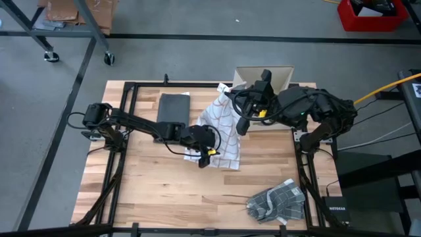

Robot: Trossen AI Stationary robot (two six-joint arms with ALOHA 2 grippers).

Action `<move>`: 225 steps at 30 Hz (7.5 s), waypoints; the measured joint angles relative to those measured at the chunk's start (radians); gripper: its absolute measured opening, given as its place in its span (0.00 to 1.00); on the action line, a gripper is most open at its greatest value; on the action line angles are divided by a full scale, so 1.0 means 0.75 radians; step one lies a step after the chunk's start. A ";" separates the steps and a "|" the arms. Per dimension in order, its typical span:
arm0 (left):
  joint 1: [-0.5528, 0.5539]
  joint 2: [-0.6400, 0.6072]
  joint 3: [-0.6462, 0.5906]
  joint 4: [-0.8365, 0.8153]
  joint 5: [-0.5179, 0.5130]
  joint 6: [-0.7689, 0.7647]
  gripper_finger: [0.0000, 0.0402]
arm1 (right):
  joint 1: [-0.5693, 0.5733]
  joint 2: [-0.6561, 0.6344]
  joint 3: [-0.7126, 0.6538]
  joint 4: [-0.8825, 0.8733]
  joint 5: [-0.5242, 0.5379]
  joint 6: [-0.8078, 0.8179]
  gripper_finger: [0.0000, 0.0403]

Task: Fold towel
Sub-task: Fold the white kitchen towel

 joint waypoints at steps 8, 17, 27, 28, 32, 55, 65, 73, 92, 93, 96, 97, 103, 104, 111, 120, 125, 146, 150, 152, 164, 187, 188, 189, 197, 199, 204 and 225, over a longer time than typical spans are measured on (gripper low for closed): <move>-0.032 -0.041 0.000 -0.112 0.000 0.020 0.02 | 0.000 0.000 0.000 -0.013 0.008 -0.037 0.01; -0.087 -0.263 0.000 -0.554 0.000 -0.060 0.00 | 0.001 0.000 0.000 -0.009 0.098 -0.180 0.01; -0.030 -0.901 0.000 -0.656 -0.111 -0.261 0.00 | 0.001 0.000 0.000 0.099 0.221 -0.375 0.01; -0.012 -0.964 0.000 -0.637 -0.156 -0.269 0.00 | 0.001 0.000 0.000 0.146 0.226 -0.409 0.01; 0.069 -1.154 0.001 -0.505 -0.292 -0.243 0.00 | 0.000 0.000 0.000 0.393 0.229 -0.638 0.01; 0.476 -0.930 0.483 0.338 -0.330 0.439 0.00 | -0.211 -0.017 0.062 1.430 0.219 -1.491 0.01; 0.639 -0.760 0.809 0.231 -0.328 0.569 0.00 | -0.306 -0.041 0.062 1.421 0.208 -1.486 0.01; 0.636 -0.793 0.953 -0.238 -0.315 0.489 0.00 | -0.180 -0.044 0.062 1.343 0.379 -1.501 0.01; 0.513 -0.897 1.119 -0.492 0.123 0.075 0.00 | 0.257 -0.041 0.061 1.241 0.555 -1.508 0.01; 0.513 -0.897 1.128 -0.491 0.135 0.059 0.00 | 0.275 -0.041 0.061 1.261 0.556 -1.508 0.01; 0.513 -0.897 1.148 -0.492 0.173 0.010 0.00 | 0.329 -0.041 0.061 1.298 0.556 -1.508 0.01; 0.513 -0.897 1.153 -0.494 0.203 -0.020 0.00 | 0.347 -0.040 0.061 1.310 0.556 -1.508 0.01; 0.514 -0.897 1.161 -0.493 0.456 -0.292 0.00 | 0.474 -0.040 0.060 1.325 0.566 -1.462 0.01; 0.514 -0.895 1.161 -0.493 0.487 -0.335 0.00 | 0.494 -0.040 0.060 1.324 0.566 -1.450 0.01; 0.514 -0.879 1.161 -0.431 0.543 -0.436 0.00 | 0.596 -0.040 0.061 1.339 0.530 -1.334 0.01; 0.469 -0.858 1.163 -0.404 0.606 -0.519 0.00 | 0.700 -0.040 0.061 1.424 0.493 -1.256 0.01; 0.383 -0.831 1.165 -0.550 0.611 -0.496 0.00 | 0.769 -0.041 0.062 1.408 0.527 -1.161 0.01; -0.193 -0.672 1.164 -0.320 0.439 -0.400 0.00 | 0.840 -0.033 0.050 1.276 0.258 -0.752 0.01; -0.267 -0.678 1.164 -0.302 0.400 -0.334 0.00 | 0.839 -0.032 0.049 1.272 0.197 -0.696 0.01; -0.296 -0.678 1.164 -0.304 0.398 -0.317 0.00 | 0.839 -0.032 0.049 1.251 0.189 -0.688 0.01; -0.437 -0.652 1.163 -0.408 0.312 -0.235 0.00 | 0.839 -0.032 0.049 1.246 0.121 -0.652 0.01; -0.500 -0.714 1.163 -0.791 -0.409 0.171 0.00 | 0.838 -0.033 0.049 1.113 0.663 -0.941 0.01; -0.501 -0.714 1.163 -0.823 -0.442 0.185 0.00 | 0.836 -0.032 0.049 1.072 0.706 -0.942 0.01; -0.501 -0.713 1.163 -0.855 -0.486 0.197 0.00 | 0.827 -0.032 0.049 1.029 0.747 -0.942 0.01; -0.500 -0.709 1.162 -1.037 -0.910 0.407 0.00 | 0.681 -0.035 0.048 0.756 0.884 -0.944 0.01; -0.500 -0.709 1.162 -1.067 -0.954 0.431 0.00 | 0.631 -0.041 0.048 0.676 0.884 -0.936 0.01; -0.500 -0.710 1.162 -1.158 -0.969 0.421 0.00 | 0.494 -0.042 0.048 0.436 0.878 -0.817 0.01; -0.500 -0.622 1.162 -2.023 -0.920 -0.327 0.00 | 0.292 -0.042 0.048 -0.809 0.321 0.607 0.01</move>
